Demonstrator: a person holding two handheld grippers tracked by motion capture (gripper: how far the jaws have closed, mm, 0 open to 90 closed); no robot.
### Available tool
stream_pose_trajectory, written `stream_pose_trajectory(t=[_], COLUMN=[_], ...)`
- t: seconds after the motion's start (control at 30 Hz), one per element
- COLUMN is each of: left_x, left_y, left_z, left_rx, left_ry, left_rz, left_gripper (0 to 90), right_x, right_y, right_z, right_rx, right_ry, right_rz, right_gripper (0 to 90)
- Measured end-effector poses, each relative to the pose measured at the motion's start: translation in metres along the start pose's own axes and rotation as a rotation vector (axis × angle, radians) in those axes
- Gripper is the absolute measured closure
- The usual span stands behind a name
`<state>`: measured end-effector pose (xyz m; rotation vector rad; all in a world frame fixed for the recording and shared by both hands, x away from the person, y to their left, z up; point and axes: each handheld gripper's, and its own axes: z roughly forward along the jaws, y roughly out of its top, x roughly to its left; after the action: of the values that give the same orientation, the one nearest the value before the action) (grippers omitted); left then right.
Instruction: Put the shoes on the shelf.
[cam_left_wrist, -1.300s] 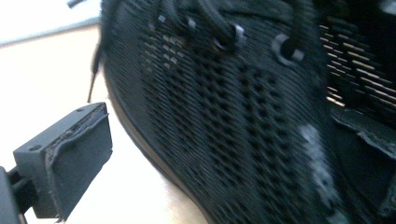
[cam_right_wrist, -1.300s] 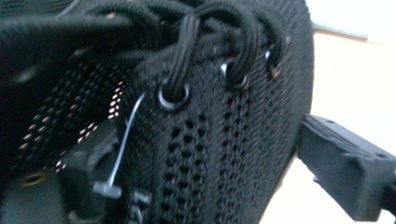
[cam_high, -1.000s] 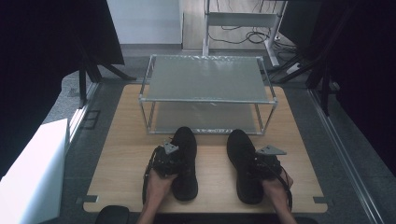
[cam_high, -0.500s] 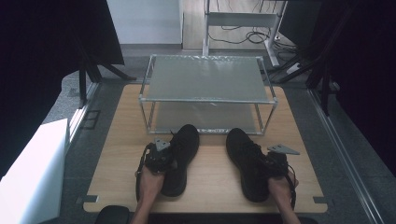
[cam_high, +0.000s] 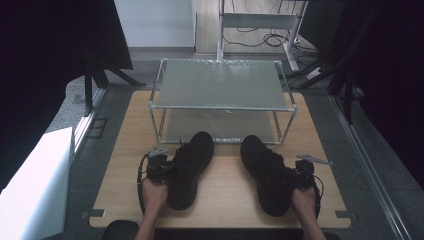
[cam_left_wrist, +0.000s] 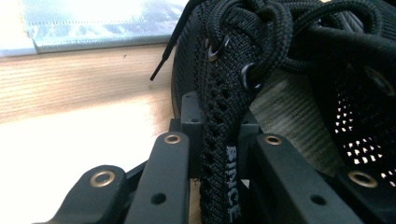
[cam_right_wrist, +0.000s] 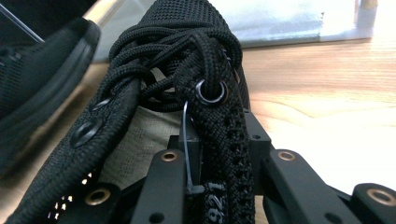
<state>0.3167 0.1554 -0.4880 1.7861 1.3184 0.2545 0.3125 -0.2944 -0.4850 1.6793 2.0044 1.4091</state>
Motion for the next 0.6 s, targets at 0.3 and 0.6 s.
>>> stream_pose_trajectory(t=[0.3,0.6], left_x=[-0.012,-0.024], left_y=[0.014,0.027], left_z=[-0.011,-0.022], left_rx=[-0.048,-0.108], left_ry=[-0.054,-0.097], left_rz=[-0.003,-0.003], left_gripper=[79.8,79.7], right_x=[0.001,0.007], right_y=[0.009,0.018], right_z=[-0.009,-0.014], right_rx=[-0.074,-0.113], right_ry=[0.098,0.148], right_rz=[0.079,0.112], right_gripper=[75.5,75.5])
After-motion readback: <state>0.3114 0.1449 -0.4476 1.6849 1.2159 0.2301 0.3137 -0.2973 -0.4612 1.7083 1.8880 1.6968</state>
